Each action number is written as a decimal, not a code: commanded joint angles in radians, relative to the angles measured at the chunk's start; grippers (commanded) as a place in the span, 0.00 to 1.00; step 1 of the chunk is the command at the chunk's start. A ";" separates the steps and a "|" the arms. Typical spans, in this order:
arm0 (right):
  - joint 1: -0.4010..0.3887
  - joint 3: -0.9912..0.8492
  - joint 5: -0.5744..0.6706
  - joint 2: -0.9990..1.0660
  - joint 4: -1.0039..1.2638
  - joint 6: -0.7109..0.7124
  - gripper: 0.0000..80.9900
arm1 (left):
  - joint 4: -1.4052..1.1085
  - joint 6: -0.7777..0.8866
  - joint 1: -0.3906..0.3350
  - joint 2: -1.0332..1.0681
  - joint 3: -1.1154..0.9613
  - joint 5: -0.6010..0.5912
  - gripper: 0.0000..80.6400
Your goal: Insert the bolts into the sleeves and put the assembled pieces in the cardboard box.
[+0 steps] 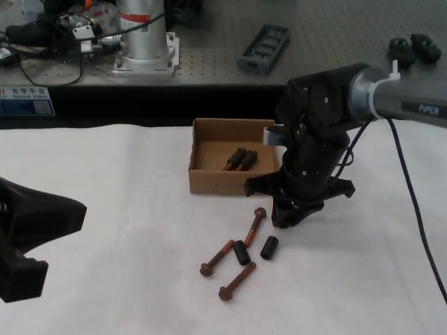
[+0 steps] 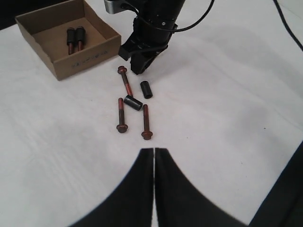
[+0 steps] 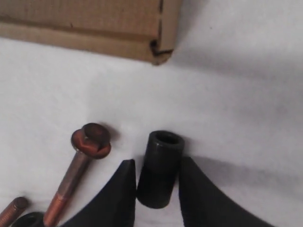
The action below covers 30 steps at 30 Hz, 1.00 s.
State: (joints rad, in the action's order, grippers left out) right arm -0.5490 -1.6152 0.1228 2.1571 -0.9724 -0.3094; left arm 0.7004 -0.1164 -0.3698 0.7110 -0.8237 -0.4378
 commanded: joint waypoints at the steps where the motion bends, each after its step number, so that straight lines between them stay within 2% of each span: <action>1: 0.000 -0.006 0.001 -0.001 0.009 0.012 0.23 | -0.006 -0.018 0.002 -0.007 0.001 0.034 0.01; 5: 0.000 -0.006 0.001 -0.001 -0.008 0.018 0.11 | -0.018 -0.018 0.002 -0.007 0.022 0.034 0.01; 7: 0.000 -0.006 0.014 -0.001 -0.028 0.042 0.02 | -0.026 -0.018 0.002 -0.007 0.038 0.034 0.01; 14: 0.000 -0.006 0.025 -0.051 -0.126 0.132 0.03 | -0.039 -0.018 0.002 -0.007 0.048 0.034 0.01; 30: 0.000 0.036 -0.001 -0.397 -0.190 0.246 0.03 | -0.117 -0.018 0.002 0.019 0.048 0.002 0.01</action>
State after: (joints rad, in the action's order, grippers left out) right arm -0.5490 -1.5995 0.1161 1.8185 -1.1524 -0.0832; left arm 0.6086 -0.1164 -0.3698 0.7174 -0.7746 -0.4151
